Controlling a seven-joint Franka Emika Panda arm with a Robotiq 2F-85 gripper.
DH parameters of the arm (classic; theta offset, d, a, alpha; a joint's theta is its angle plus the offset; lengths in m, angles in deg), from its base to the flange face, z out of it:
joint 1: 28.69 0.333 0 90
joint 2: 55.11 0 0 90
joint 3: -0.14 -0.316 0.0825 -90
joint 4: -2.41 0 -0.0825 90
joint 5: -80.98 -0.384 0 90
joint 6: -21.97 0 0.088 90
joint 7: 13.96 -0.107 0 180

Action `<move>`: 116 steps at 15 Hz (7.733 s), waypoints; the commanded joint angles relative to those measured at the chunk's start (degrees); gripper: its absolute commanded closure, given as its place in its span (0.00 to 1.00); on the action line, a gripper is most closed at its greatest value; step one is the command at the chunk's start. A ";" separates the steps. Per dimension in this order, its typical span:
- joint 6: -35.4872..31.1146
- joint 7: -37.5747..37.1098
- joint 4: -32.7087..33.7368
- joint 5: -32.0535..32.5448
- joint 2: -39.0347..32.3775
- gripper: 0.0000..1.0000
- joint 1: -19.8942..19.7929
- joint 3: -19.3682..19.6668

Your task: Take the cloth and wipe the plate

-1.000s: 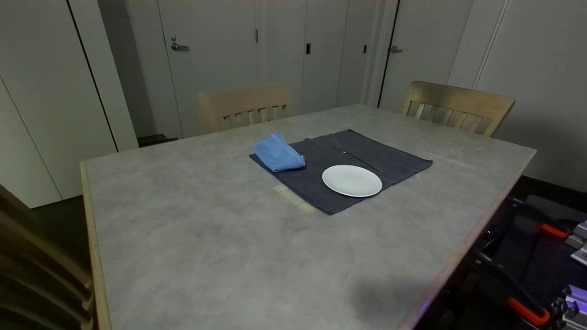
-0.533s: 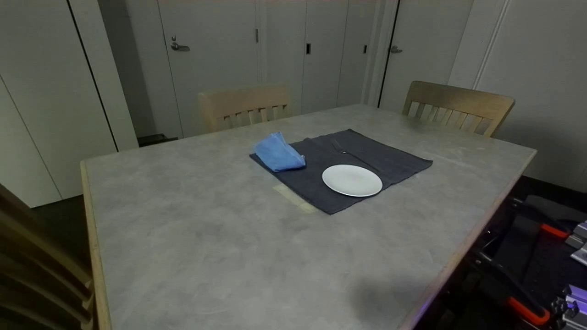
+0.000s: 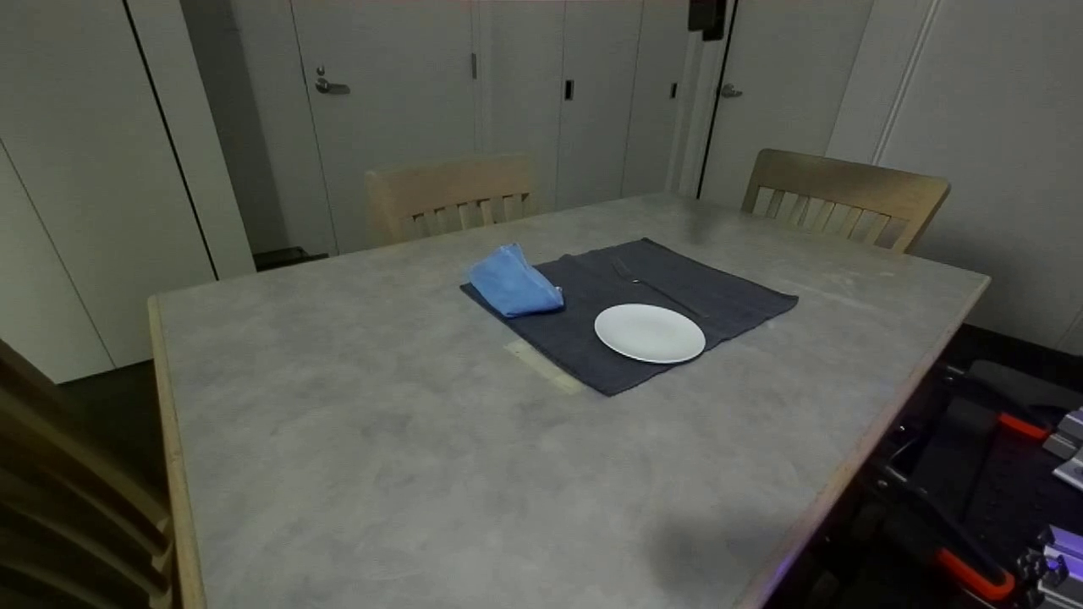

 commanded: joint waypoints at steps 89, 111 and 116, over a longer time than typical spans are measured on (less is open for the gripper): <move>14.41 7.07 25.07 -20.69 -52.36 0.98 -14.64 -4.69; 27.17 6.08 23.78 -19.31 -52.83 0.98 -15.36 -2.91; 30.35 6.20 25.40 -19.17 -54.82 0.98 -14.15 -4.77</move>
